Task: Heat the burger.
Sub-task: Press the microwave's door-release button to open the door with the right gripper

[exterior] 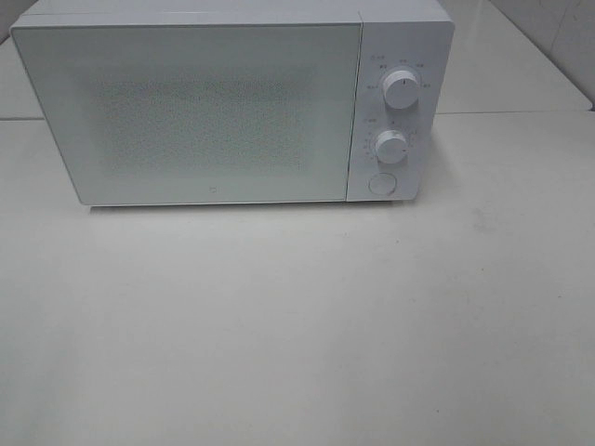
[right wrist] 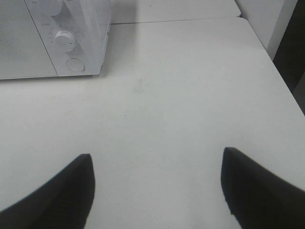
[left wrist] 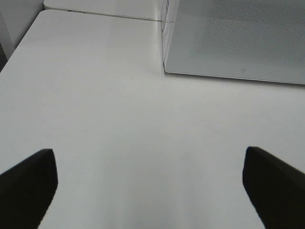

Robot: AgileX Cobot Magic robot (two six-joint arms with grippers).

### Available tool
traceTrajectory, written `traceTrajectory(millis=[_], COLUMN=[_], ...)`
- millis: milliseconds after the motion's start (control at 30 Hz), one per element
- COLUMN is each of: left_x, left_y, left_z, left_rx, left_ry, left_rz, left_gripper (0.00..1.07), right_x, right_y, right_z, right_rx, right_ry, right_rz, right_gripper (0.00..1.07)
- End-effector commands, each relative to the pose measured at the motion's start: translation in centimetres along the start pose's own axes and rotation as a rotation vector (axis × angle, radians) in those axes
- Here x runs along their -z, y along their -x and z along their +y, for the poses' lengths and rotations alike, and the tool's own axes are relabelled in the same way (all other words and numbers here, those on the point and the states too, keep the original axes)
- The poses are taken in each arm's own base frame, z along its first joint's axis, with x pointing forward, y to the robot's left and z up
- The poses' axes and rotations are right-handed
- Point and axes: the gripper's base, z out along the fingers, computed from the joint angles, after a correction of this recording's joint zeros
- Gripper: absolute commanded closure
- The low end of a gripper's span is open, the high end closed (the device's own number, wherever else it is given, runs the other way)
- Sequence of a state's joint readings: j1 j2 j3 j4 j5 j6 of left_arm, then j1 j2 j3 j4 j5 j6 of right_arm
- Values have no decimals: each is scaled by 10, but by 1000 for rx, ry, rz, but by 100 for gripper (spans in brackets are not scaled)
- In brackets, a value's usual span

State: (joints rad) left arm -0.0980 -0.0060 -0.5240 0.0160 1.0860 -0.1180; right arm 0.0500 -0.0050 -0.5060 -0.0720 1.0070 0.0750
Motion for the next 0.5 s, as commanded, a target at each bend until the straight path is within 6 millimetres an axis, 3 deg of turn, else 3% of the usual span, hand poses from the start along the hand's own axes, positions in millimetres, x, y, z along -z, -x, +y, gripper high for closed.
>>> traceTrajectory(millis=[33,500], left_x=[2,2], left_y=[-1,-1], left_z=[0,0], left_rx=[6,6], left_ry=[-5,-5], left_rz=[-28,-28], left_gripper=[9,9], right_x=[5,-19], right_y=[8,42], right_z=[0,4], right_rx=[15,25], right_ry=[1,9], right_rz=[-37,-55], right_gripper=[36,36])
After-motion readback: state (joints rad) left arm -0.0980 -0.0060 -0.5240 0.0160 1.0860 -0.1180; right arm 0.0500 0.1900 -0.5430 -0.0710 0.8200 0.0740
